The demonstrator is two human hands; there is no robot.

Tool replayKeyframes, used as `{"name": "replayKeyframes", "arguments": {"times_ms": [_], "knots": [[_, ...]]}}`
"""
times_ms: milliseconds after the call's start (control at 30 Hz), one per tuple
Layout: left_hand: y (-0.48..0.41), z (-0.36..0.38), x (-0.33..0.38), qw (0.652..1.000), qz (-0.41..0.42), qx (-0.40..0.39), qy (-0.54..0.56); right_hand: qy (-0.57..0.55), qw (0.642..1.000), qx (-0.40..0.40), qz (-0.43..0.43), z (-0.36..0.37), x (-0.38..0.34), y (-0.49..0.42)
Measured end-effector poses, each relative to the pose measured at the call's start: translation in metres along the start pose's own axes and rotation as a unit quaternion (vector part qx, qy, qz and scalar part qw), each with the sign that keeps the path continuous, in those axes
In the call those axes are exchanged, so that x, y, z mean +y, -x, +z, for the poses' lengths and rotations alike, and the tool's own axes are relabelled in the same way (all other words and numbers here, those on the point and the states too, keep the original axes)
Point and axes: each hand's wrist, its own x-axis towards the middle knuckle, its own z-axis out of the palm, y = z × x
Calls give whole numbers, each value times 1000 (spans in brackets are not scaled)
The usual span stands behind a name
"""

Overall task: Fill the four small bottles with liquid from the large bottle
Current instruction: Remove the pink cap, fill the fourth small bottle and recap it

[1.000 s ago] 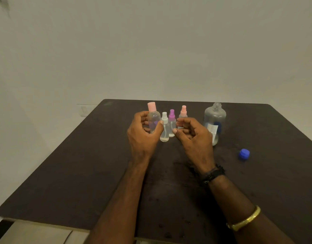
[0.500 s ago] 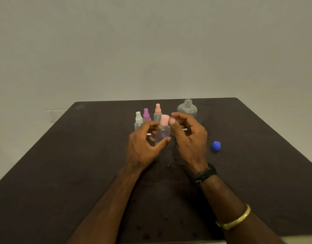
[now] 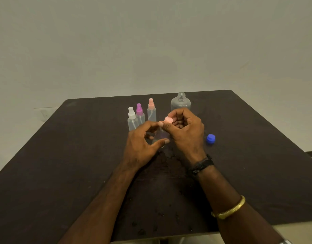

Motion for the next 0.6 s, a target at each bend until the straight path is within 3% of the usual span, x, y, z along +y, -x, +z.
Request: {"name": "replayKeyframes", "arguments": {"times_ms": [333, 600], "knots": [[-1, 1, 0, 1000, -2, -10, -7, 9, 1000, -21, -7, -4, 3, -3], [-4, -3, -7, 1000, -11, -14, -12, -15, 996, -83, -17, -1, 3, -4]]}}
